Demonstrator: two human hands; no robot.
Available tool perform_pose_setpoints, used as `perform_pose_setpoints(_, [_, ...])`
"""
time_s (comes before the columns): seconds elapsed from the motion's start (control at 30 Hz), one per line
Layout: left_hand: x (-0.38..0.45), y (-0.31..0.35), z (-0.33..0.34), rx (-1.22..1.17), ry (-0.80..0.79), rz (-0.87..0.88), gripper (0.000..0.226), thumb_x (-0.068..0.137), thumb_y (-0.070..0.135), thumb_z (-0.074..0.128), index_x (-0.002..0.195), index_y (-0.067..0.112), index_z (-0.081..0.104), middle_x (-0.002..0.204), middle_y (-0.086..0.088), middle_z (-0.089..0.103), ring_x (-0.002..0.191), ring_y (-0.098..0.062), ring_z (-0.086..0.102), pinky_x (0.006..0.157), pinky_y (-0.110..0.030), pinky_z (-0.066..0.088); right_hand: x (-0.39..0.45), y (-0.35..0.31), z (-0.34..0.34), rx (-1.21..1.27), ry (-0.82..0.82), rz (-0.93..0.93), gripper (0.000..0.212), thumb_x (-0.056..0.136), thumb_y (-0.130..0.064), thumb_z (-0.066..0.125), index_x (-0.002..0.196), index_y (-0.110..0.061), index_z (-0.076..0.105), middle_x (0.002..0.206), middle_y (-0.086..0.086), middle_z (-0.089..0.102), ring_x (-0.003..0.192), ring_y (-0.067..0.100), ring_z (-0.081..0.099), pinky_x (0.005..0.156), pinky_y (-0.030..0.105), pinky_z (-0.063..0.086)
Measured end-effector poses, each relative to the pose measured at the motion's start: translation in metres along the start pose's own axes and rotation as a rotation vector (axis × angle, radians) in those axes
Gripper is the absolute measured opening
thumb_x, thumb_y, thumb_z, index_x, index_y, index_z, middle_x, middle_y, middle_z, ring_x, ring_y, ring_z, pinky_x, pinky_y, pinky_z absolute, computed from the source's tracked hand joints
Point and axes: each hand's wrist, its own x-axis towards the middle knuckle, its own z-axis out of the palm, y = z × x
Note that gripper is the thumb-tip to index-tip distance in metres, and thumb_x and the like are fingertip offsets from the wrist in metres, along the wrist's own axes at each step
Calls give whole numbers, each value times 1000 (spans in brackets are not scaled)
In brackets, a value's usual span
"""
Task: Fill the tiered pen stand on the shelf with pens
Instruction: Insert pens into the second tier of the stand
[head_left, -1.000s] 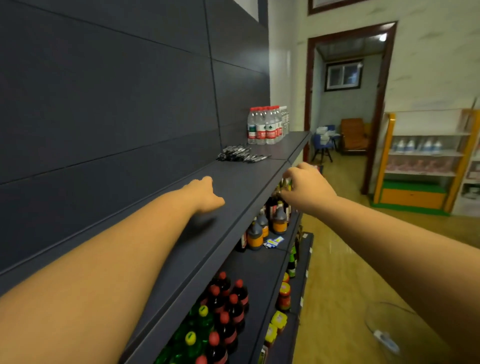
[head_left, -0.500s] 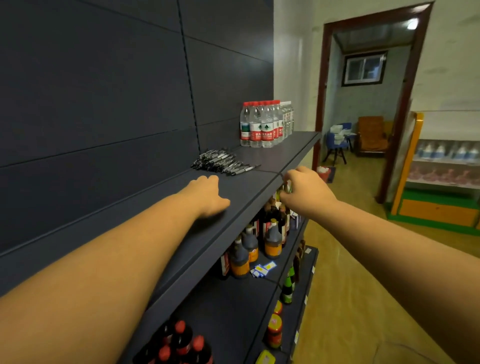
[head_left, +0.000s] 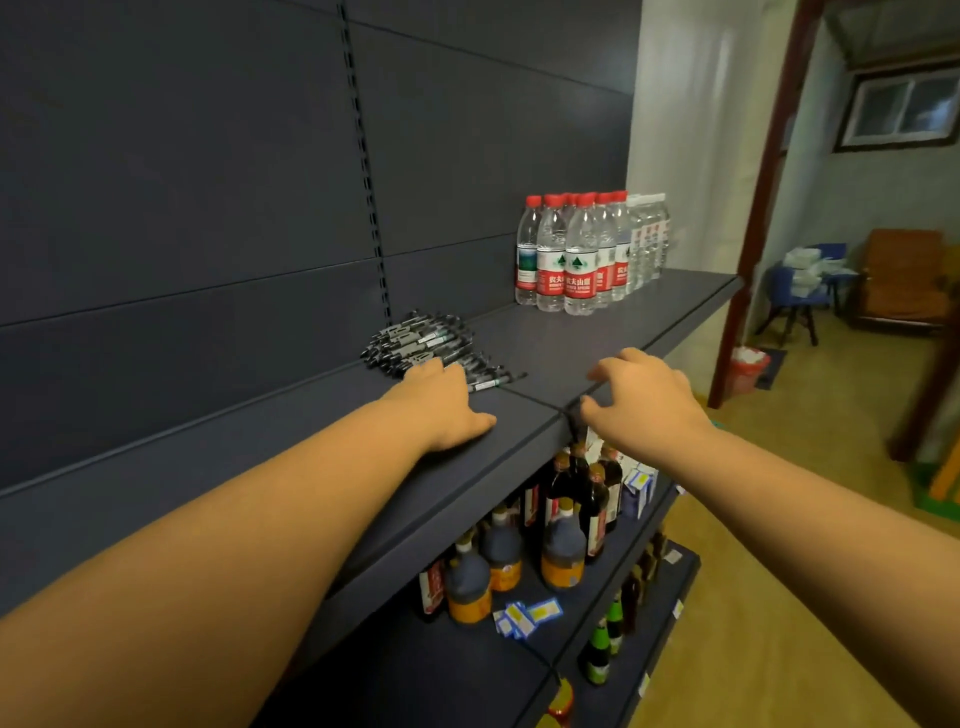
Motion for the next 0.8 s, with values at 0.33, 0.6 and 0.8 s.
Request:
perform_pose_setpoints(0.33, [99, -3, 1, 153, 21, -91, 91, 85, 67, 57, 150, 10, 31, 152, -14, 31, 139, -35, 31, 113, -45, 32, 121, 28, 23, -28, -50, -93, 49, 95, -47, 57, 138, -23, 57, 135, 5, 53, 129, 29, 49, 105, 46, 43])
perform_pose_setpoints(0.6, [125, -9, -15, 293, -106, -191, 77, 78, 61, 65, 136, 16, 42, 137, -9, 36, 132, -31, 34, 105, -47, 40, 214, 14, 52, 48, -71, -323, 47, 93, -44, 60, 134, -21, 61, 132, 6, 55, 127, 29, 51, 104, 42, 43])
perform_pose_setpoints(0.8, [138, 5, -12, 430, -147, -240, 71, 87, 45, 63, 145, 14, 34, 143, -10, 35, 134, -31, 34, 109, -48, 36, 262, 5, 60, 136, -97, -535, 45, 92, -43, 60, 131, -22, 63, 128, 4, 58, 123, 28, 55, 104, 44, 46])
